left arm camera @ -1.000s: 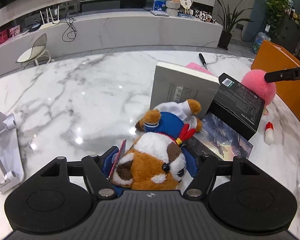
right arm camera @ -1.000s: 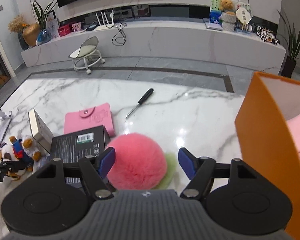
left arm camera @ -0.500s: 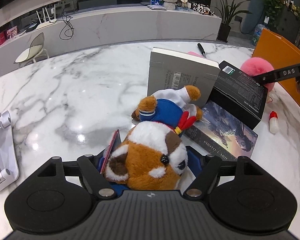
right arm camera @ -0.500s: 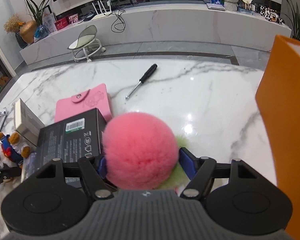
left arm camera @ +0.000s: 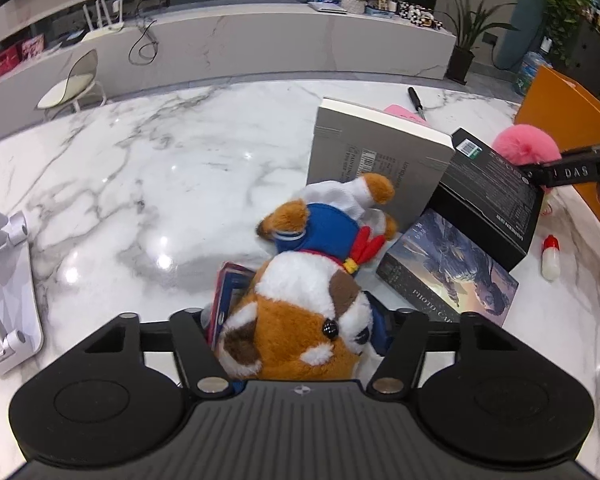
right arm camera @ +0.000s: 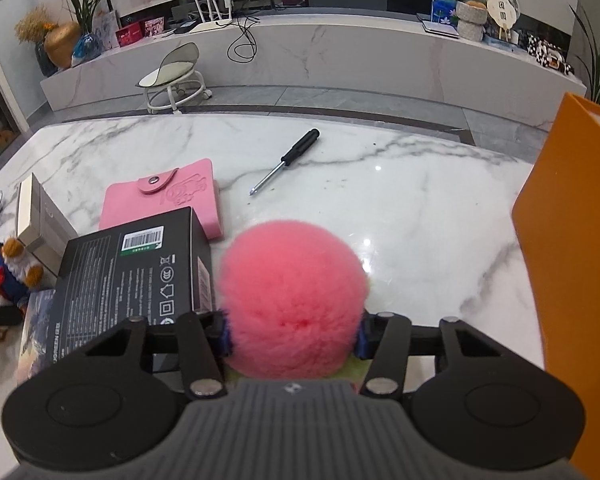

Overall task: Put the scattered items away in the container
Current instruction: 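Close the left tool on the raccoon plush while the right tool grasps the pink pompom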

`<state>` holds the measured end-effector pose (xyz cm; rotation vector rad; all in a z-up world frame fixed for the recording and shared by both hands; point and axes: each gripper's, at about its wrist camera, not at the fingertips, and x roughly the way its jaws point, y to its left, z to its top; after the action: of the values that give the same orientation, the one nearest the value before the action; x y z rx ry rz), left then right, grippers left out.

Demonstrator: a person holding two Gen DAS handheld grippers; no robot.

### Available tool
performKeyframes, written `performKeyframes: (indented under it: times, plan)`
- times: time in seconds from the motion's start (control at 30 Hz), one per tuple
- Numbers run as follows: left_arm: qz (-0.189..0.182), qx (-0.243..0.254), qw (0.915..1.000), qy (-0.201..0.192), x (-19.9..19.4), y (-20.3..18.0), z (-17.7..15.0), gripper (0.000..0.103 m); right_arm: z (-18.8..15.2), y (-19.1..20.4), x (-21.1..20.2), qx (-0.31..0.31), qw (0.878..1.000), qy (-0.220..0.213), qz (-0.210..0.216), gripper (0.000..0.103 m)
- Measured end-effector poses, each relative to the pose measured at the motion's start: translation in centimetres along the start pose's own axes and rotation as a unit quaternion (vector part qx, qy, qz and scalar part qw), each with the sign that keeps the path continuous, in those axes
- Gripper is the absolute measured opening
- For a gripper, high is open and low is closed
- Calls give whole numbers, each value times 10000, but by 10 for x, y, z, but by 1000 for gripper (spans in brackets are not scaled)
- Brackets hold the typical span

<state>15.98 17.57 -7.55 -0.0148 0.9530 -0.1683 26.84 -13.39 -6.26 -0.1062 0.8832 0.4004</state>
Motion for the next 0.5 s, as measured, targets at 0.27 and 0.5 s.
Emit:
performKeyframes:
  times: [0.27, 0.5]
  plan:
    - [55, -67, 9999, 118, -8, 0, 4, 66, 5, -4, -12, -12, 9999, -94, -107, 52]
    - [280, -62, 9996, 46, -23, -7, 12, 65, 21, -15, -41, 131, 9986, -480, -172, 52]
